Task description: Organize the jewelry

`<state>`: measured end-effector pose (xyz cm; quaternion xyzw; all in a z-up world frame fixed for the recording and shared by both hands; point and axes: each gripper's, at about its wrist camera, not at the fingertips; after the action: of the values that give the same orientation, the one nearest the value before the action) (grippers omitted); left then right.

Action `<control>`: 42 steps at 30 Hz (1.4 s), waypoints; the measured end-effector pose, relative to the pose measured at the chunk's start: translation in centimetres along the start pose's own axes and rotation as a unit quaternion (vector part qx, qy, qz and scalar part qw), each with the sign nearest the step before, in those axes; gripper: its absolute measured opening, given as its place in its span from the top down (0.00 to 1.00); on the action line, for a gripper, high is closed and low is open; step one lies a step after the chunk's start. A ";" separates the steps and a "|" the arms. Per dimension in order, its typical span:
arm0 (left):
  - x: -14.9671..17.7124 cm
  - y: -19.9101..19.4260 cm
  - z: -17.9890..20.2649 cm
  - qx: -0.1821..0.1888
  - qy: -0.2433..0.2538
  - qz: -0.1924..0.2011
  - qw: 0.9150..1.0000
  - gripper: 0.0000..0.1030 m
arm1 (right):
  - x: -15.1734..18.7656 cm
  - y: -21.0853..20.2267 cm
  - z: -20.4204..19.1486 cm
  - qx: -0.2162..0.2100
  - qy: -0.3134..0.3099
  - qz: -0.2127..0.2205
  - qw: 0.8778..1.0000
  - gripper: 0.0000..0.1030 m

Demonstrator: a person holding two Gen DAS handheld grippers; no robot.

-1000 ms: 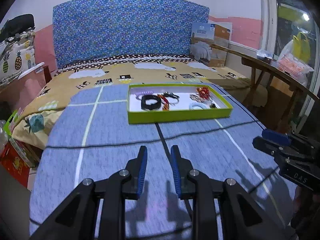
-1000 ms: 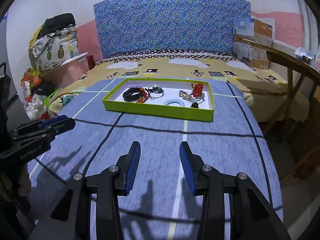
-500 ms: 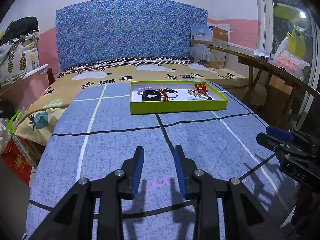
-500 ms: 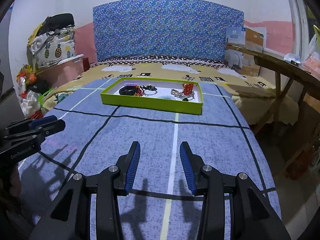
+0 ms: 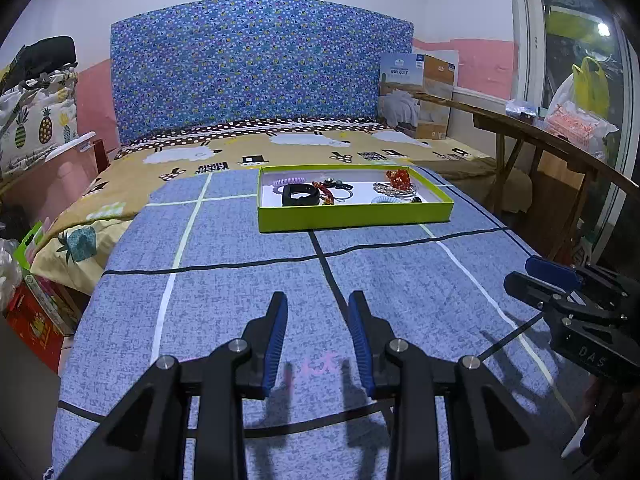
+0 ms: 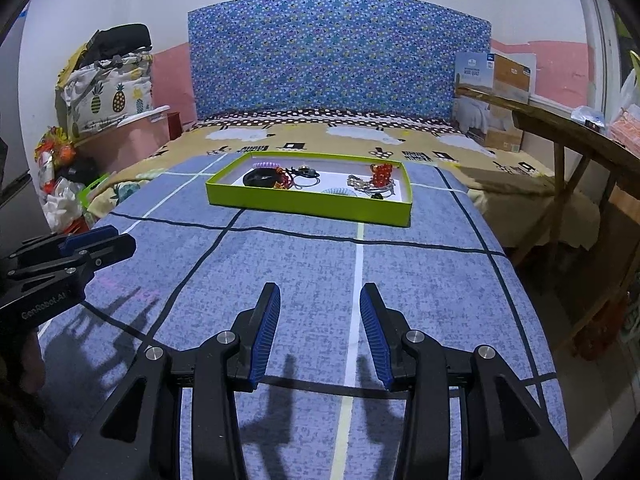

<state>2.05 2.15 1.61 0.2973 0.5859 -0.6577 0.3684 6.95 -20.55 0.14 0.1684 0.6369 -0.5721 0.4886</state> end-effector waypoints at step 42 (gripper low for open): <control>0.3 0.0 0.1 -0.001 0.003 -0.001 1.000 0.65 | 0.2 0.3 0.7 0.004 0.005 -0.008 1.000 0.59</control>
<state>1.89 2.02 1.39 0.2987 0.5881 -0.6566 0.3659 7.39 -21.11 -0.13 0.1682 0.6383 -0.5775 0.4804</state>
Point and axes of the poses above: each gripper's, at about its wrist camera, not at the fingertips, and y roughly the way its jaws point, z to its right, x to its underside, and after that the axes turned 7 degrees about -y, right-handed
